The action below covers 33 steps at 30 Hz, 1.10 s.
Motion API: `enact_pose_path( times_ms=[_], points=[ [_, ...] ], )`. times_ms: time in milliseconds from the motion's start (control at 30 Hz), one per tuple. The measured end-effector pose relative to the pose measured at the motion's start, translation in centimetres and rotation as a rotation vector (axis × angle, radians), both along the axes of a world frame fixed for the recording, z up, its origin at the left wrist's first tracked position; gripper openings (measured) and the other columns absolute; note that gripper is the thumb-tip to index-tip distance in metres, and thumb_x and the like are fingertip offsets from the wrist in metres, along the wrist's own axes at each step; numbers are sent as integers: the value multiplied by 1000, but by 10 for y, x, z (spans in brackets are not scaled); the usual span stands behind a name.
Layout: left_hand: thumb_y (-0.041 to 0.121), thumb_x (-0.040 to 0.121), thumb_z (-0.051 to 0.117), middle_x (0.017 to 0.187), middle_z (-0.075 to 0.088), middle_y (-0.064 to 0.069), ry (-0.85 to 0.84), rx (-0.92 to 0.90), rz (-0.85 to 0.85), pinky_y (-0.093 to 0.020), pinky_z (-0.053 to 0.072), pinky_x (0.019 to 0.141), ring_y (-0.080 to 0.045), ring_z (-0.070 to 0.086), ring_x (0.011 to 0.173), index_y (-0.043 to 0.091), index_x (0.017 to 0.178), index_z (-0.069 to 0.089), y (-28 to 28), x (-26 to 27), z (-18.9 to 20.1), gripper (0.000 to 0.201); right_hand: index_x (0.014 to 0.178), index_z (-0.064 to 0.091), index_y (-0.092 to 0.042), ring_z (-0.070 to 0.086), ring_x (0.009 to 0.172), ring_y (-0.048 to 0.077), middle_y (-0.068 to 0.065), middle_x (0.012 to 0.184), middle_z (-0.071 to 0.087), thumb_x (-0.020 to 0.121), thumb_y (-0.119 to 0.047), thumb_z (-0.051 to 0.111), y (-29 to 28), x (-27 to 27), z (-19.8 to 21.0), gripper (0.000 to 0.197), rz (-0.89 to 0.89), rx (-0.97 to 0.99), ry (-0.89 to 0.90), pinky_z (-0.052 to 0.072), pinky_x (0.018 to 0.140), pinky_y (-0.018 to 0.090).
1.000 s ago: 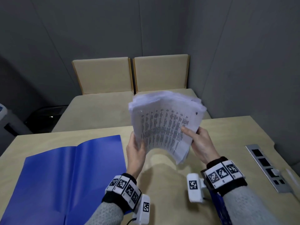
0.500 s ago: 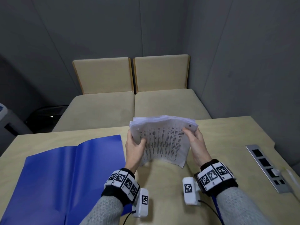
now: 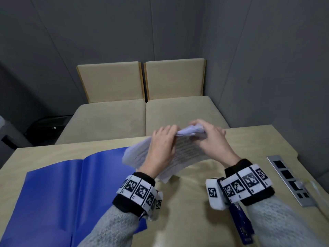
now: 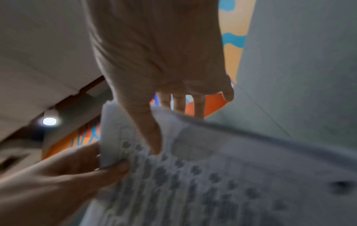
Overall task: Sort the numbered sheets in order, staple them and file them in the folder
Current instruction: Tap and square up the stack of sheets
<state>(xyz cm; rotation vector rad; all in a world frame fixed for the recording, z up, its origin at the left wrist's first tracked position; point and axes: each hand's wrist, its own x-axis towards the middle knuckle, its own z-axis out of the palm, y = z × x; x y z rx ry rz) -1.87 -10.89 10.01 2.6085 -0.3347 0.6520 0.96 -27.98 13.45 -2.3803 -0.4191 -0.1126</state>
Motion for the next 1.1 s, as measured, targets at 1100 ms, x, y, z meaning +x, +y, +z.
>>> enact_pose_path(
  times_ms=[1100],
  points=[
    [55,83,62,109,52,5,283,-1250,523,-30,39,85,-14,52,102,24,111,49,36,-8,-55,45,141,40,-25,52,89,20,2,109,44,97,-27,38,-39,-22,-107,44,-132,-95,-313,51,69,35]
  ],
)
